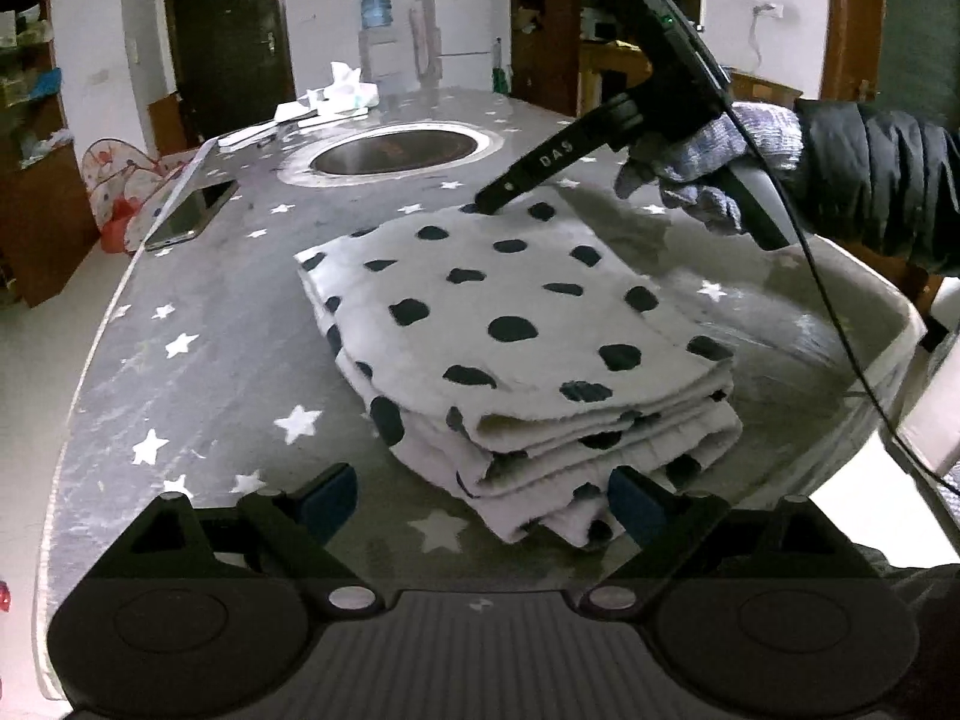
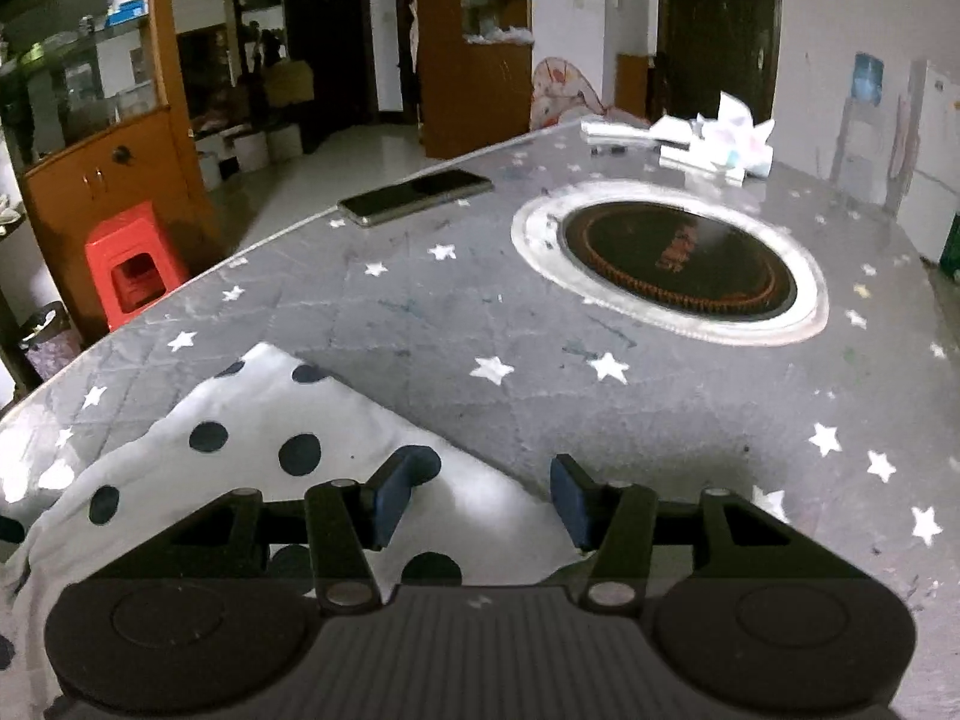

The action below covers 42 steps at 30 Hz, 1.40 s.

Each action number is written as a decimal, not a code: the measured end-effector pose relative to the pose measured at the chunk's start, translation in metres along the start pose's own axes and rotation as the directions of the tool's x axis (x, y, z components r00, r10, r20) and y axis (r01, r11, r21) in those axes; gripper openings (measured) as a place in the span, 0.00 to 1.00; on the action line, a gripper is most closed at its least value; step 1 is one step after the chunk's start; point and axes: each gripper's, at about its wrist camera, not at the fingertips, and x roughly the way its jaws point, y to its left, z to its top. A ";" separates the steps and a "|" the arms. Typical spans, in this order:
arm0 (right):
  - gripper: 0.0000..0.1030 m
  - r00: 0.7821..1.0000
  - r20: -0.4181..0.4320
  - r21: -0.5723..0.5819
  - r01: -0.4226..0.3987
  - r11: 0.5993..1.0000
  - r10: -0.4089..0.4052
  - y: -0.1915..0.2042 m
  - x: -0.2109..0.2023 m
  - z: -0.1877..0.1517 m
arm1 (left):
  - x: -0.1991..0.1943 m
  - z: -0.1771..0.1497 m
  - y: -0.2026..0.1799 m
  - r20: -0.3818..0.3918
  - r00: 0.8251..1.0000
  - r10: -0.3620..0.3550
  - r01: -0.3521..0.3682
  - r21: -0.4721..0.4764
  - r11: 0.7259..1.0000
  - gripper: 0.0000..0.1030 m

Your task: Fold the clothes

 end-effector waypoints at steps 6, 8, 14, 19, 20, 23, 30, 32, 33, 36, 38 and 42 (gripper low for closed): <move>0.49 0.999 -0.041 0.020 0.013 1.000 -0.012 -0.008 0.004 -0.005 | 0.005 0.005 0.021 -0.001 0.998 0.066 -0.066 -0.046 0.997 0.91; 0.49 0.998 -0.050 0.022 0.027 0.999 -0.026 -0.011 0.000 -0.008 | 0.009 0.008 0.029 -0.003 0.996 0.091 -0.091 -0.069 0.993 0.91; 0.46 0.996 -0.075 0.053 0.058 0.997 -0.054 -0.022 -0.009 -0.018 | 0.020 0.020 0.052 0.003 0.986 0.168 -0.166 -0.107 0.980 0.91; 0.40 0.993 -0.091 0.077 0.078 0.994 -0.071 -0.030 -0.019 -0.027 | 0.033 0.032 0.067 0.013 0.979 0.203 -0.200 -0.112 0.973 0.89; 0.40 0.993 -0.094 0.080 0.084 0.993 -0.076 -0.031 -0.022 -0.029 | 0.036 0.034 0.069 0.015 0.979 0.206 -0.203 -0.111 0.973 0.89; 0.40 0.990 -0.104 0.092 0.103 0.991 -0.093 -0.033 -0.030 -0.035 | 0.043 0.040 0.074 0.019 0.980 0.199 -0.196 -0.110 0.974 0.83; 0.39 0.984 -0.123 0.127 0.143 0.982 -0.127 -0.035 -0.054 -0.056 | 0.060 0.056 0.074 0.044 0.986 0.163 -0.160 -0.069 0.985 0.69; 0.39 0.982 -0.128 0.137 0.155 0.978 -0.137 -0.035 -0.062 -0.063 | 0.065 0.061 0.075 0.047 0.988 0.148 -0.144 -0.069 0.987 0.64; 0.39 0.981 -0.131 0.142 0.161 0.977 -0.142 -0.035 -0.066 -0.066 | 0.069 0.064 0.075 0.048 0.989 0.138 -0.135 -0.075 0.988 0.64; 0.39 0.978 -0.139 0.156 0.179 0.972 -0.158 -0.036 -0.079 -0.077 | 0.076 0.069 0.073 0.056 0.993 0.103 -0.098 -0.088 0.991 0.58; 0.39 0.975 -0.145 0.165 0.191 0.968 -0.168 -0.036 -0.087 -0.083 | 0.080 0.072 0.070 0.059 0.996 0.074 -0.068 -0.090 0.994 0.57; 0.39 0.969 -0.151 0.175 0.223 0.959 -0.198 -0.040 -0.100 -0.092 | 0.086 0.078 0.058 0.069 0.997 0.035 -0.030 -0.067 0.997 0.56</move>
